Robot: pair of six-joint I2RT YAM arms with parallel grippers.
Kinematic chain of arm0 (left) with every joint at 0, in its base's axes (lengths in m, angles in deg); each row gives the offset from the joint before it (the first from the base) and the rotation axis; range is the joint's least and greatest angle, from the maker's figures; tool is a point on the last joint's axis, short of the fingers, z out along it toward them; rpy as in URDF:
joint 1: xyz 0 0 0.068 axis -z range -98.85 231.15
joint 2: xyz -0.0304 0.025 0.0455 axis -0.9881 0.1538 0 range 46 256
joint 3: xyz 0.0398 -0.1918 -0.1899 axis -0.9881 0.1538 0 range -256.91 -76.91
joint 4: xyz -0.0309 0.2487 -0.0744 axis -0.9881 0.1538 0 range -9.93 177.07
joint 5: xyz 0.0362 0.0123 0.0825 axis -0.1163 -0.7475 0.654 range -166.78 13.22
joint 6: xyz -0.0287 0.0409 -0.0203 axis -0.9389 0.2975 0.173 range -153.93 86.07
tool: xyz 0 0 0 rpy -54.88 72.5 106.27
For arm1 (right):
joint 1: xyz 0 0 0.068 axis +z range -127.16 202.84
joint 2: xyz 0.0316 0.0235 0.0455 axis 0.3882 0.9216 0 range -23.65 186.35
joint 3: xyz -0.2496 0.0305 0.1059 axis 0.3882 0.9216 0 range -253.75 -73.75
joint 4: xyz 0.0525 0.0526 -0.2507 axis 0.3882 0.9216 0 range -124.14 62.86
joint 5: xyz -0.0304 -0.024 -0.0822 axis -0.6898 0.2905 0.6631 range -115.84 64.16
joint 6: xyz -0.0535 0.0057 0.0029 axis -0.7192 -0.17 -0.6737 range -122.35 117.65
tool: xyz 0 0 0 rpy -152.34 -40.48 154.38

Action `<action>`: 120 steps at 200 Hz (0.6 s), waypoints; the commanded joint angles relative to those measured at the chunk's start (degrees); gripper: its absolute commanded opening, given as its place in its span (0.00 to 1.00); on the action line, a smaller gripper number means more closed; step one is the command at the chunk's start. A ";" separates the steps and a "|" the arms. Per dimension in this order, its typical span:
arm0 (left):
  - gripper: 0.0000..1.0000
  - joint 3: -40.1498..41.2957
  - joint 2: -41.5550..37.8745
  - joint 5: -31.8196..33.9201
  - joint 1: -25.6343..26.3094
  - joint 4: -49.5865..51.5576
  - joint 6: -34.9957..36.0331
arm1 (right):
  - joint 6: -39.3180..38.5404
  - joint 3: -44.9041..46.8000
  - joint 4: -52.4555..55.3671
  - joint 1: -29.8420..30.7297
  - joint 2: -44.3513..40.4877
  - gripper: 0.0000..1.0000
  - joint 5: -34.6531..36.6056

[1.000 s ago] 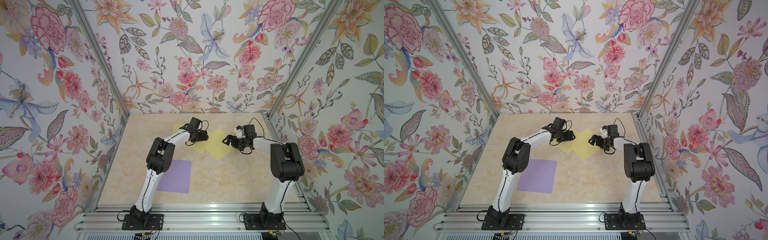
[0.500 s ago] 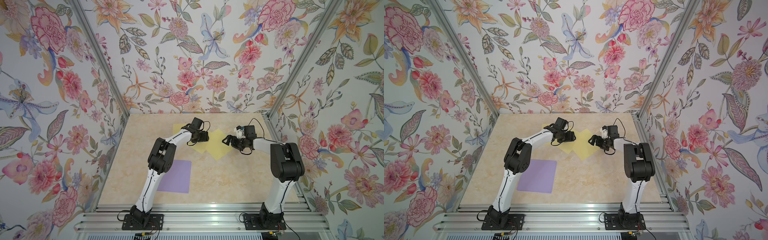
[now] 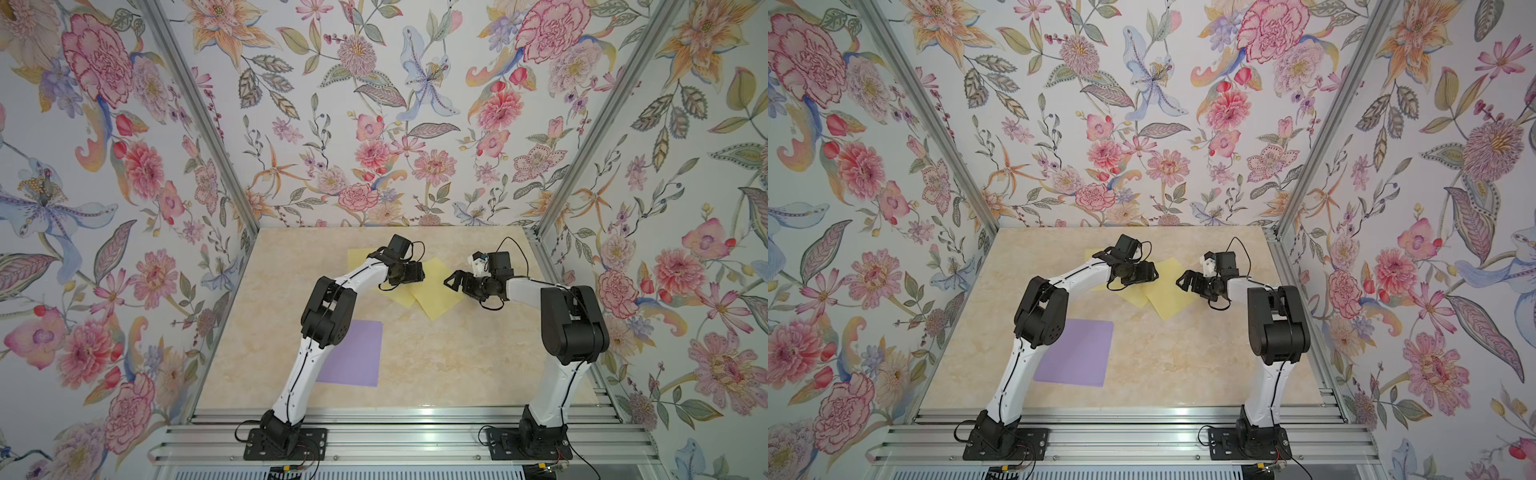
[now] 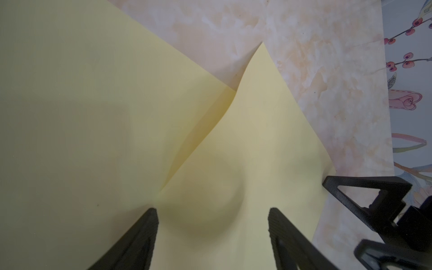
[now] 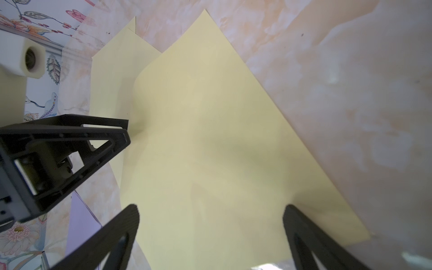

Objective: Sort the scattered colored papers by color
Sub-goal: Pick up the colored paper from the center of the board.

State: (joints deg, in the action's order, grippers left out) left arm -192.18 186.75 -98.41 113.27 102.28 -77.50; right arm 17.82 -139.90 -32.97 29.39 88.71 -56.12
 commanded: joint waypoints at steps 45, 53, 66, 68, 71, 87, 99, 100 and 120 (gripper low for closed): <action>0.79 -6.29 3.79 -11.50 1.73 0.29 -5.34 | 1.07 2.22 1.64 -0.04 2.12 1.00 -1.05; 0.79 -7.70 4.36 -12.83 1.72 0.15 -5.85 | 1.15 2.21 1.52 -0.04 2.17 1.00 -1.17; 0.79 -9.41 5.50 -14.42 1.72 -0.08 -6.57 | 1.36 2.42 1.12 -0.04 2.25 1.00 -1.44; 0.79 -9.62 5.63 -14.65 1.74 -0.14 -6.65 | 1.43 2.43 1.16 -0.04 2.25 1.00 -1.51; 0.79 -9.97 5.86 -14.97 1.72 -0.26 -6.78 | 1.39 2.53 1.06 -0.04 2.25 1.00 -1.53; 0.79 -11.02 6.32 -15.98 1.78 -0.44 -6.46 | 1.44 2.86 0.86 -0.04 2.01 1.00 -1.53; 0.79 -10.84 5.21 -15.08 1.72 -0.29 -4.42 | 1.33 3.18 0.84 -0.04 1.86 1.00 -1.53; 0.79 -10.72 5.01 -15.01 1.72 -0.27 -4.24 | 1.26 3.20 0.89 -0.04 1.84 1.00 -1.53; 0.78 -8.33 1.55 -10.74 1.19 0.86 -0.66 | 1.15 3.42 0.86 -0.04 1.98 1.00 -1.71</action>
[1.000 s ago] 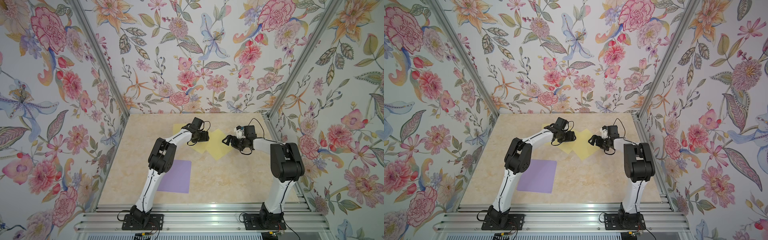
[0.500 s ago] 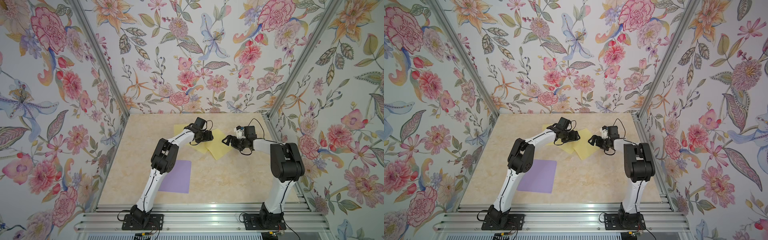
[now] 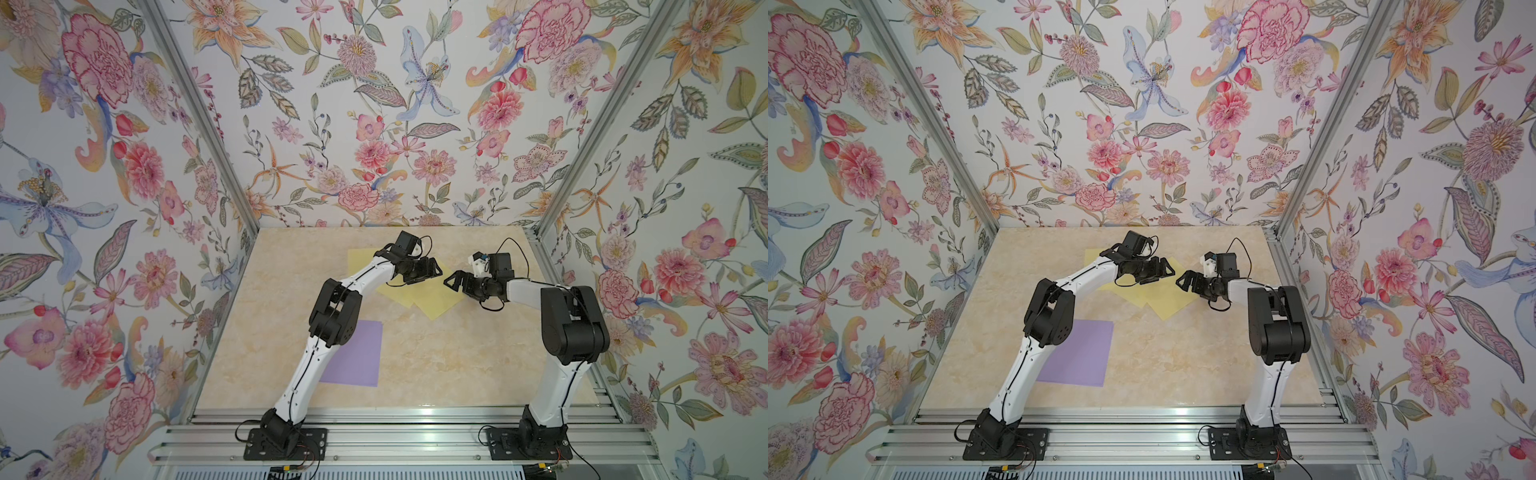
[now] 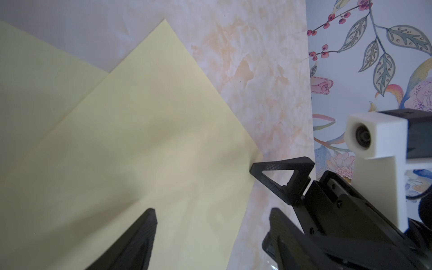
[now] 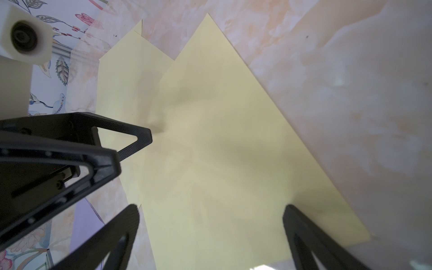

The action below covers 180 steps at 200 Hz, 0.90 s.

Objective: Sort the scattered colored papers by color
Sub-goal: Pick up the colored paper from the center of the board.

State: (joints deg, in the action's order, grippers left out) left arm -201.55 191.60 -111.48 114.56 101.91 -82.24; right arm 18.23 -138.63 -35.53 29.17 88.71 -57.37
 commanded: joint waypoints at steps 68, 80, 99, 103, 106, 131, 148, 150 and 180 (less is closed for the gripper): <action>0.78 2.73 -7.82 20.00 -0.54 13.11 17.70 | 1.39 2.50 2.38 0.18 2.37 1.00 -1.19; 0.77 2.67 -7.96 22.12 -0.52 14.25 18.18 | 1.44 2.57 2.29 0.18 2.43 1.00 -1.26; 0.77 2.65 -8.14 25.10 -0.54 16.49 18.20 | 1.43 2.66 2.27 0.19 2.49 1.00 -1.34; 0.77 2.65 -8.14 25.65 -0.54 17.06 18.25 | 1.43 2.67 2.28 0.24 2.46 1.00 -1.41; 0.77 2.72 -8.07 26.11 -0.54 17.39 18.26 | 1.42 2.66 2.19 0.18 2.48 1.00 -1.36; 0.77 4.40 -8.34 27.71 -0.35 18.54 17.44 | 1.60 2.67 2.09 0.18 2.68 1.00 -1.57; 0.78 5.28 -8.36 28.84 -0.19 18.67 17.54 | 1.74 2.68 1.85 0.26 2.79 1.00 -1.69; 0.78 5.28 -8.37 28.88 -0.08 18.67 17.68 | 1.77 2.71 1.83 0.26 2.83 1.00 -1.76; 0.78 4.94 -7.88 29.23 0.11 18.73 17.11 | 1.84 2.75 1.66 0.27 3.04 1.00 -1.96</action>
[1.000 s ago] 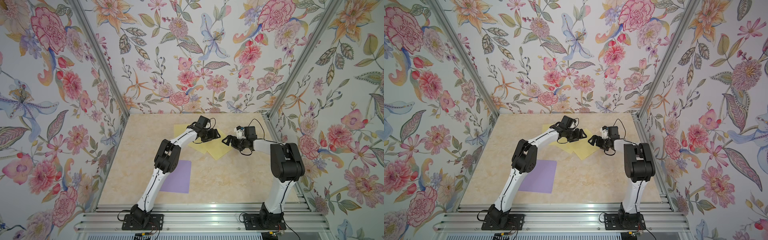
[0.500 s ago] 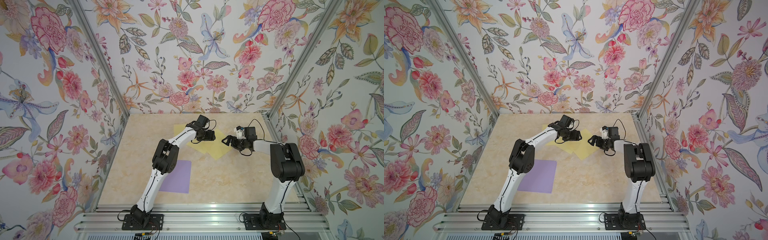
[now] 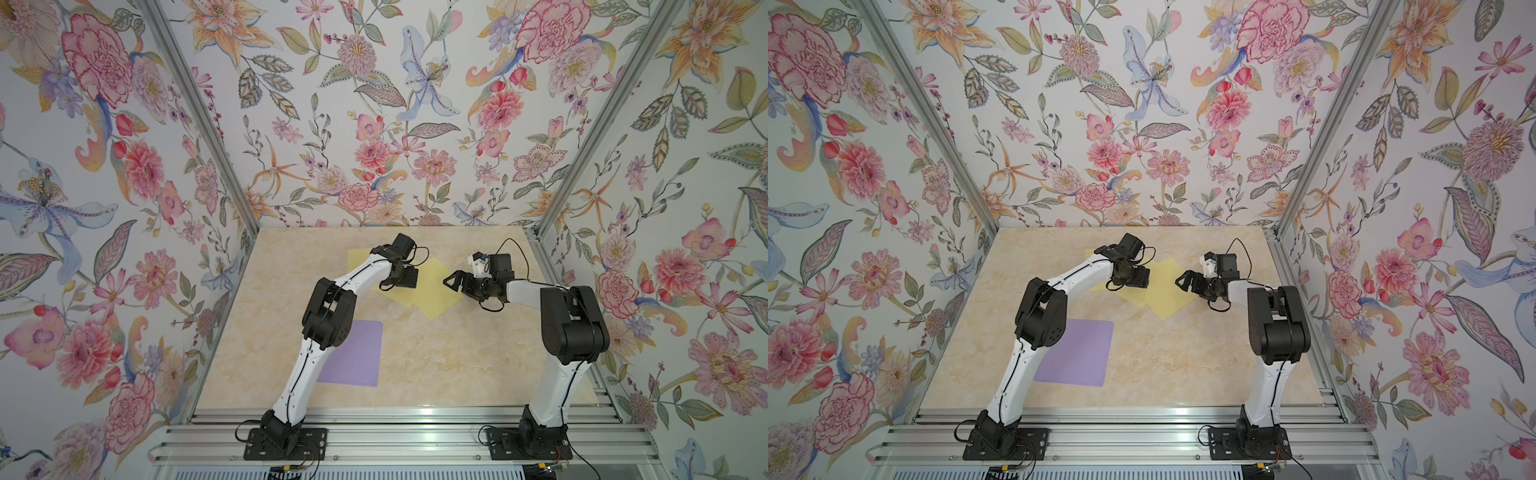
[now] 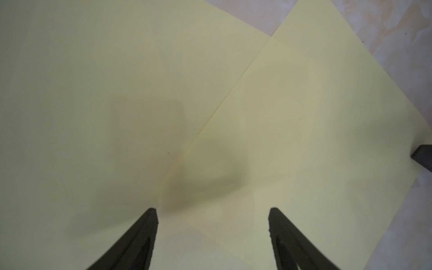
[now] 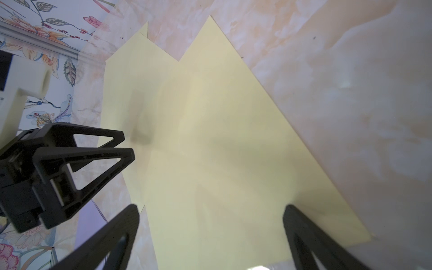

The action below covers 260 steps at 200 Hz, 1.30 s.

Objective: Sort the scattered colored papers by color
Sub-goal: Pick up the colored paper from the center of the board.

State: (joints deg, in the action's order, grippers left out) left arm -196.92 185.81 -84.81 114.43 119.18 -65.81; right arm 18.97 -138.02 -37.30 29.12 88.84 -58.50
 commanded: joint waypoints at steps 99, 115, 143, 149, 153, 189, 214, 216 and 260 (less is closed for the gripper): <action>0.78 -0.66 0.17 1.00 0.54 1.49 -1.35 | 1.37 2.70 2.59 0.40 3.35 1.00 -1.52; 0.78 -1.18 0.59 1.17 0.67 1.49 -1.37 | 1.57 3.09 2.12 0.38 3.27 1.00 -1.61; 0.78 -1.55 1.21 1.56 0.70 1.59 -1.46 | 1.63 3.30 1.95 0.40 3.37 1.00 -1.96; 0.79 -1.50 1.30 1.68 0.67 1.57 -1.41 | 1.63 3.27 1.93 0.39 3.37 1.00 -2.03; 0.78 -1.46 1.39 1.71 0.65 1.65 -1.39 | 1.66 3.28 1.97 0.40 3.35 1.00 -2.04; 0.79 -1.76 2.22 2.00 0.65 1.59 -1.46 | 1.77 3.03 2.02 0.40 3.34 1.00 -2.23; 0.79 -2.46 2.99 1.53 0.65 1.65 -1.43 | 1.75 3.01 2.02 0.39 3.38 1.00 -2.32; 0.79 -2.50 3.05 1.44 0.65 1.60 -1.48 | 1.74 3.01 2.02 0.40 3.36 1.00 -2.32; 0.79 -2.84 3.80 -0.09 0.65 1.61 -2.05 | 1.74 3.06 2.07 0.40 3.48 1.00 -2.40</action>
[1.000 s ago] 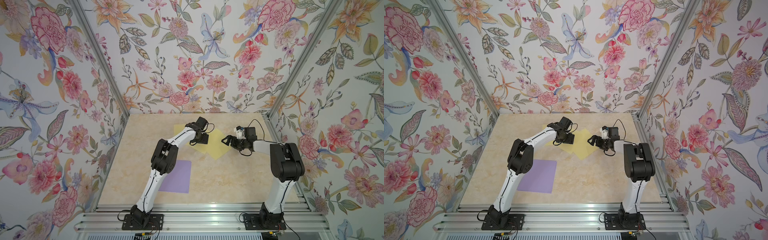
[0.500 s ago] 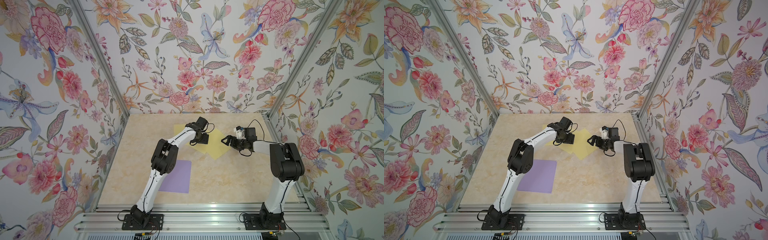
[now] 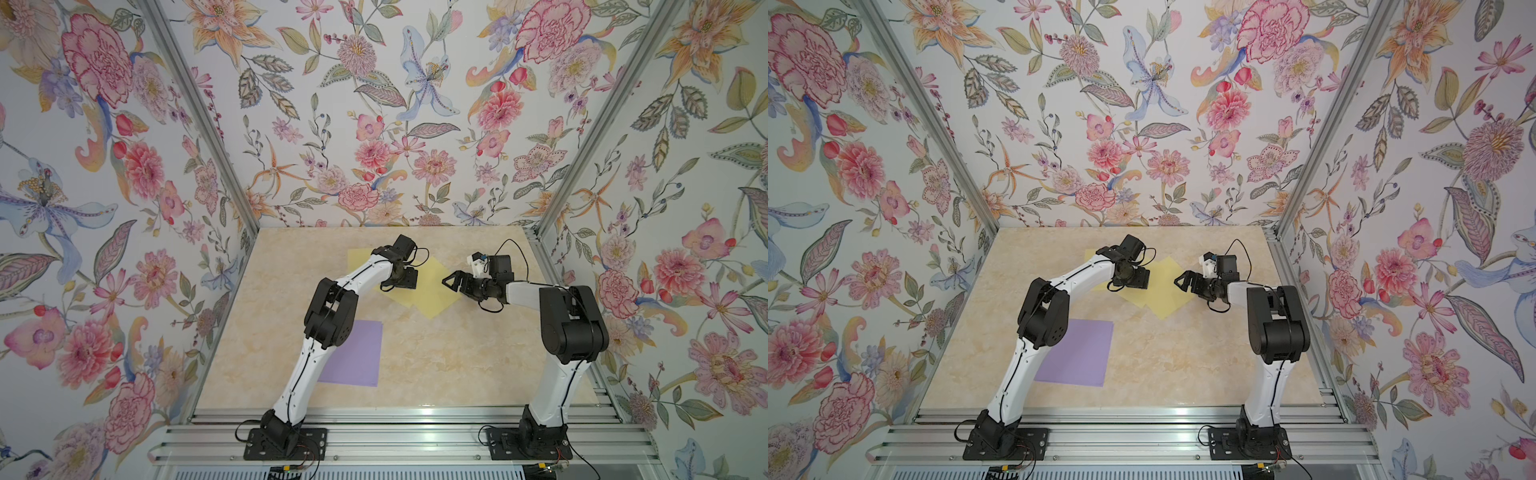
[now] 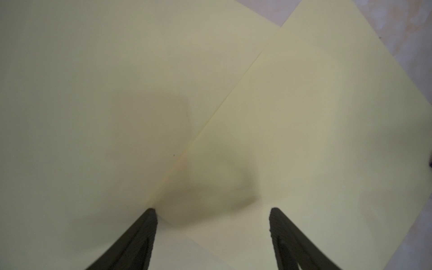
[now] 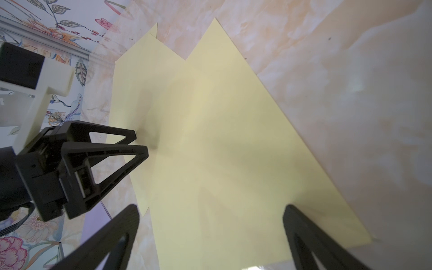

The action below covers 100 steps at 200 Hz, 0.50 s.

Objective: Sort the scattered colored papers by color
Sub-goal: Pick up the colored paper from the center of the board.

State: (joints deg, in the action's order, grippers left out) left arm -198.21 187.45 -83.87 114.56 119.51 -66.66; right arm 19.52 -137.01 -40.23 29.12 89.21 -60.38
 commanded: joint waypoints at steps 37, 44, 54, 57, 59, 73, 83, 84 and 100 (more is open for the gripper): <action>0.79 -2.32 3.40 -3.87 0.35 1.08 -2.69 | 1.03 2.23 5.03 0.40 2.99 1.00 -0.64; 0.79 -2.80 3.91 -5.48 0.18 1.01 -3.63 | 1.07 2.26 5.03 0.40 3.04 1.00 -0.62; 0.79 -3.24 4.40 -7.10 0.08 0.90 -4.73 | 1.00 2.36 4.95 0.40 2.89 1.00 -0.68; 0.79 -3.28 4.44 -7.37 0.00 0.82 -5.04 | 0.96 2.40 4.95 0.40 2.88 1.00 -0.62; 0.79 -3.32 4.45 -7.62 0.04 0.82 -5.19 | 0.93 2.43 4.94 0.40 2.89 1.00 -0.64; 0.79 -3.31 4.33 -9.06 -0.10 0.73 -6.47 | 1.09 2.77 4.73 0.40 2.67 1.00 -0.52; 0.79 -3.10 4.04 -10.45 -0.22 0.65 -7.50 | 1.02 2.97 4.60 0.40 2.71 1.00 -0.52; 0.79 -3.09 4.02 -10.60 -0.25 0.64 -7.60 | 1.00 3.02 4.51 0.40 2.71 1.00 -0.52; 0.79 -2.38 3.56 -13.00 -0.54 0.32 -9.57 | 1.20 3.24 4.18 0.40 2.85 1.00 -0.62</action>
State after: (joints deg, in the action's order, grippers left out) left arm -200.87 189.04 -90.19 114.30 118.44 -71.97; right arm 19.50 -136.58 -41.21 29.12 89.30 -60.97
